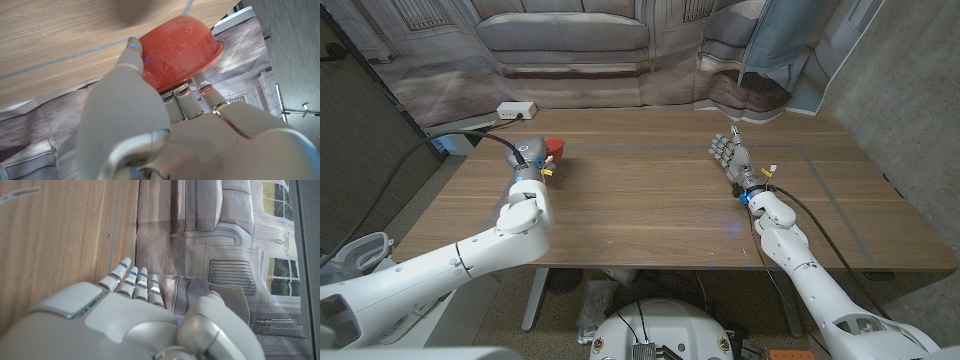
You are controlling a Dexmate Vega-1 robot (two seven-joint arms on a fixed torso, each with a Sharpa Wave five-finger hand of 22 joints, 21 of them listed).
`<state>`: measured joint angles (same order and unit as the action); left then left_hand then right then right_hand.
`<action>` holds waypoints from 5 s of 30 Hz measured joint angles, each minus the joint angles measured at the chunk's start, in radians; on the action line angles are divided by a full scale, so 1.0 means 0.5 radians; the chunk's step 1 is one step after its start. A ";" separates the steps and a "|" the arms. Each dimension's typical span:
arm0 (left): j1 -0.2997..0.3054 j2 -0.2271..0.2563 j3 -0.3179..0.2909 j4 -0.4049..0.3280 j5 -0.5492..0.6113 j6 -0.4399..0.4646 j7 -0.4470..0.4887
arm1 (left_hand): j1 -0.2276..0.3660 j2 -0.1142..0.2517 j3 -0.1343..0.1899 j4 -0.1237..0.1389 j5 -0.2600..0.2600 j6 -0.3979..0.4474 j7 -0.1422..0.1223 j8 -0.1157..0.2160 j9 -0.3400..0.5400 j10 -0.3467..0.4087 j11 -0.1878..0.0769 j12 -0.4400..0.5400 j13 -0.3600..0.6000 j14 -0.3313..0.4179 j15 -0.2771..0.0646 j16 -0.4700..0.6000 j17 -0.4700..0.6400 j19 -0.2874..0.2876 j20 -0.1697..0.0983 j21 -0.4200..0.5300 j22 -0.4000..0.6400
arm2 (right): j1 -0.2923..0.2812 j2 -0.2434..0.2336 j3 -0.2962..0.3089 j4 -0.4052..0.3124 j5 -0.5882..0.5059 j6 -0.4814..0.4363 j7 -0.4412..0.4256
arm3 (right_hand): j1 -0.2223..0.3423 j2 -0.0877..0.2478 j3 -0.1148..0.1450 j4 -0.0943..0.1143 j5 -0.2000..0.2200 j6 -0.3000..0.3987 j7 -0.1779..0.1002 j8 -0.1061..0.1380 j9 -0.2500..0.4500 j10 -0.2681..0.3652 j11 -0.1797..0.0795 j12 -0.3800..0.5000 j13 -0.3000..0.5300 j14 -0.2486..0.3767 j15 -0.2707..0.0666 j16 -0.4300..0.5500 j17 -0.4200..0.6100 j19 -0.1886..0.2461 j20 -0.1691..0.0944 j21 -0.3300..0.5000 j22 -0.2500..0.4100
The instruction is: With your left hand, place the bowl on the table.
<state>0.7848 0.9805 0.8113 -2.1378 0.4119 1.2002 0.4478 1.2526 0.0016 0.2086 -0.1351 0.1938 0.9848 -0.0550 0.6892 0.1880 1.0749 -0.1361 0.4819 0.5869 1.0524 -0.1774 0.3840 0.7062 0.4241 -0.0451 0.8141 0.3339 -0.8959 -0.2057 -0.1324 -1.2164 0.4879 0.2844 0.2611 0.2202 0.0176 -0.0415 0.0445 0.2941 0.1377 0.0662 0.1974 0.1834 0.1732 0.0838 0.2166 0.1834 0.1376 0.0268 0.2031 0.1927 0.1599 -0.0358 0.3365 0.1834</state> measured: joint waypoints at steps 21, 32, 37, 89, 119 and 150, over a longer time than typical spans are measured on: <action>0.132 0.017 -0.080 -0.076 0.118 -0.231 -0.004 | 0.002 -0.002 0.000 0.000 -0.001 -0.001 0.001 0.011 0.000 0.000 0.000 -0.008 0.017 -0.001 0.000 -0.023 0.030 -0.018 0.004 0.036 -0.019 | -0.010 -0.005 -0.001 -0.011 0.009 0.008 -0.003 | 0.004 0.004 -0.005 0.005 0.000 0.007 0.007 0.000 0.000 0.008 0.008 0.000 0.000 0.000 0.000 0.000 0.000 0.000 0.000 -0.007 0.000; 0.195 0.012 -0.137 -0.092 0.179 -0.374 -0.013 | 0.001 -0.001 0.000 0.000 -0.003 -0.004 0.004 0.011 0.000 0.005 -0.005 -0.023 0.029 0.010 -0.010 -0.035 0.046 -0.036 0.001 0.059 -0.034 | -0.006 -0.004 -0.005 -0.011 0.009 0.008 -0.003 | 0.008 0.008 -0.005 0.005 0.000 0.007 0.007 0.000 0.000 0.008 0.008 0.000 0.000 0.007 -0.007 0.000 0.000 0.011 -0.011 -0.015 0.000; 0.213 -0.007 -0.149 -0.074 0.217 -0.443 -0.027 | 0.001 -0.001 0.000 0.000 -0.007 -0.004 0.004 0.011 0.000 0.007 -0.007 -0.026 0.035 0.011 -0.011 -0.046 0.057 -0.036 0.001 0.059 -0.037 | -0.005 -0.003 -0.005 -0.011 0.009 0.008 -0.003 | 0.008 0.008 -0.005 0.005 0.000 0.007 0.007 0.000 0.000 0.008 0.007 0.000 0.000 0.007 -0.007 0.000 0.000 0.011 -0.011 -0.015 0.000; 0.423 -0.114 -0.261 -0.066 0.537 -0.930 -0.141 | 0.000 0.000 0.009 -0.008 -0.008 -0.007 0.007 0.021 0.000 0.013 -0.014 -0.060 0.072 0.027 -0.016 -0.087 0.121 -0.071 0.000 0.164 -0.100 | 0.003 0.004 -0.021 -0.028 0.002 0.014 -0.008 | 0.008 0.008 -0.013 -0.003 0.000 0.007 0.007 0.000 0.000 0.007 0.007 0.000 0.000 0.007 -0.007 0.000 0.000 0.022 0.000 -0.046 0.000; 0.471 -0.208 -0.260 -0.039 0.637 -1.097 -0.236 | 0.007 -0.007 0.030 -0.009 -0.017 -0.011 0.011 0.022 0.000 0.021 -0.007 -0.077 0.087 0.041 -0.017 -0.119 0.150 -0.089 0.004 0.222 -0.139 | 0.014 0.012 -0.005 0.001 0.031 0.047 0.016 | 0.019 0.018 -0.022 0.005 0.000 0.007 0.007 0.000 0.000 0.007 0.007 0.000 0.000 0.018 0.004 0.000 0.000 0.032 -0.011 -0.061 0.000; 0.449 -0.275 -0.175 0.030 0.788 -1.105 -0.340 | 0.002 -0.002 0.039 -0.017 -0.010 -0.006 0.006 0.022 0.000 0.039 -0.011 -0.106 0.101 0.048 -0.024 -0.150 0.183 -0.114 0.007 0.281 -0.176 | -0.039 -0.021 -0.013 -0.096 0.040 0.034 -0.021 | 0.018 0.018 -0.030 -0.003 0.000 0.007 0.007 0.000 0.000 0.015 0.015 0.000 0.000 0.018 0.004 0.000 0.000 0.043 0.000 -0.072 0.000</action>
<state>1.0092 0.8428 0.7237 -2.1227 0.8059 0.6475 0.2780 1.2536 0.0006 0.2281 -0.1436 0.1888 0.9816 -0.0518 0.7002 0.1880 1.0944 -0.1414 0.4288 0.6376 1.0762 -0.1893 0.3090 0.7977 0.3673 -0.0413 0.9545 0.2460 -0.9155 -0.2160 -0.1391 -1.2643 0.5080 0.3015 0.2508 0.2294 0.0268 -0.0565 0.0431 0.2940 0.1412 0.0696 0.1973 0.1834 0.1806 0.0911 0.2166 0.1834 0.1465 0.0287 0.2031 0.1927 0.1814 -0.0357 0.3007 0.1834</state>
